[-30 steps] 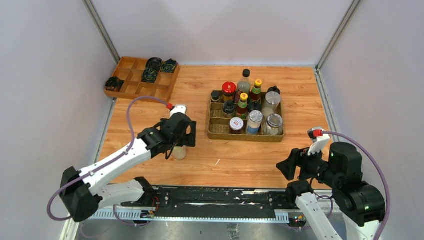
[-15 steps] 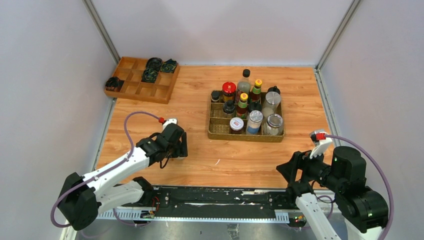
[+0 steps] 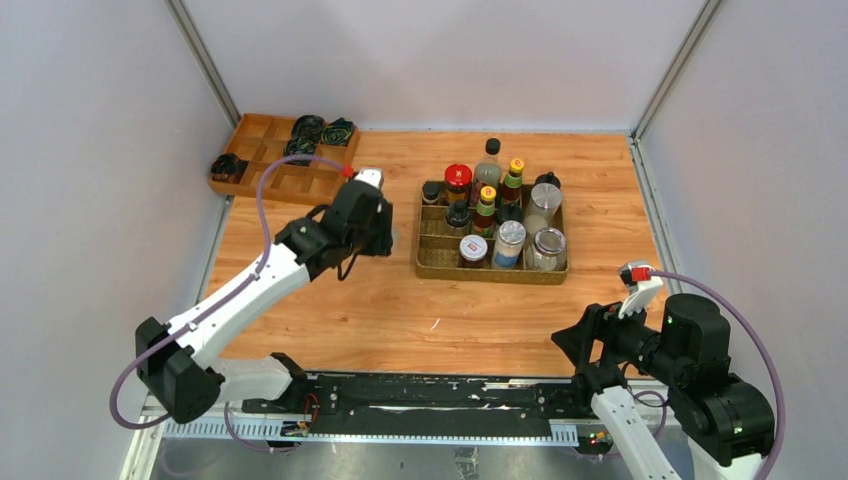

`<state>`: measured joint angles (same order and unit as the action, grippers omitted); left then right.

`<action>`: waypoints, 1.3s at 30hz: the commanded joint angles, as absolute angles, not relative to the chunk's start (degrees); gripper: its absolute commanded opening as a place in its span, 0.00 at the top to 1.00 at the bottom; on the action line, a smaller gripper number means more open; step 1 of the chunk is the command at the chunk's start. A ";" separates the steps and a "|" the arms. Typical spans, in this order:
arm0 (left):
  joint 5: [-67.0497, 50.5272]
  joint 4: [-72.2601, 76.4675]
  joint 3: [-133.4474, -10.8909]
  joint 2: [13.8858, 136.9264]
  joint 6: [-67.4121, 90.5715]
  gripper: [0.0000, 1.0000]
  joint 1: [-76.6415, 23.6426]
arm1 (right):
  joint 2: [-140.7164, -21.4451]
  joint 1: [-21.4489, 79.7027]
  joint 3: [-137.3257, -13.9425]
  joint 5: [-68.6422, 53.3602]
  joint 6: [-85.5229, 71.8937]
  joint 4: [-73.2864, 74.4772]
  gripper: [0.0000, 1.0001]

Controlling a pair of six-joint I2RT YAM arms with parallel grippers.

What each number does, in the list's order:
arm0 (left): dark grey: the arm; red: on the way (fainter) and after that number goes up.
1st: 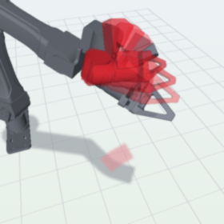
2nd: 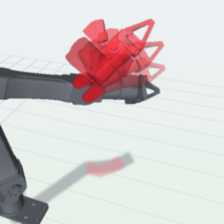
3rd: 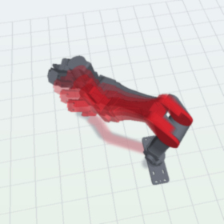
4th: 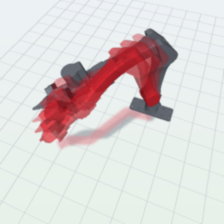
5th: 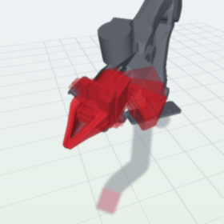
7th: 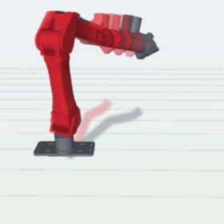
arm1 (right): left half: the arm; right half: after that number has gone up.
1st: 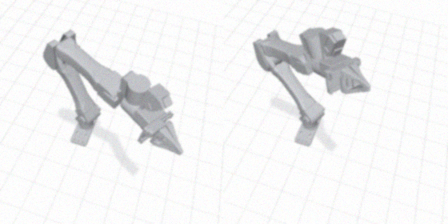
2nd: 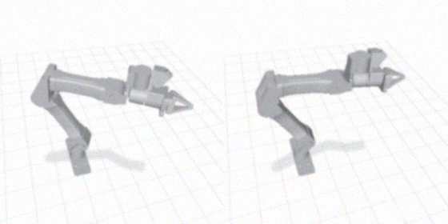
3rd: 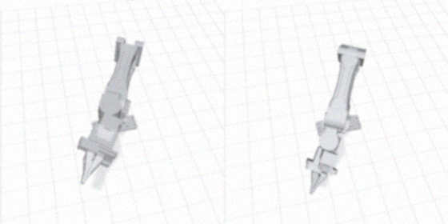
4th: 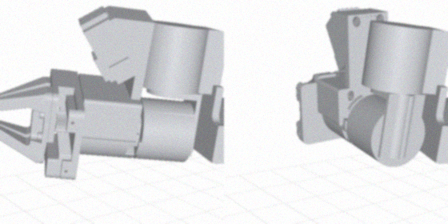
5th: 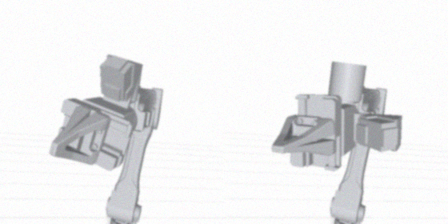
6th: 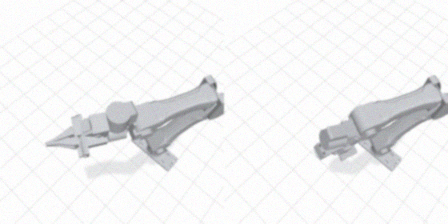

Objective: Organize the condiment bottles
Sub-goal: Place the bottle in the storage box.

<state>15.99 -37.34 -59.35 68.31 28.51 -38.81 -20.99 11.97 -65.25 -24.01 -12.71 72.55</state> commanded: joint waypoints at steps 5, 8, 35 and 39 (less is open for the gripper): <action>7.80 -49.16 -92.59 86.91 15.49 0.67 -40.46 | -21.16 12.48 -64.34 -24.15 -13.60 72.06 0.25; 7.53 -53.33 -100.19 94.59 12.29 0.67 -44.86 | -21.43 12.48 -64.51 -23.44 -13.12 72.45 0.25; 6.40 -38.95 -83.11 99.26 7.97 0.67 -49.16 | -20.83 12.48 -61.09 -22.68 -11.75 72.40 0.25; 6.17 -39.00 -84.54 101.50 7.46 0.67 -48.34 | -20.84 12.46 -61.25 -22.59 -11.78 72.49 0.25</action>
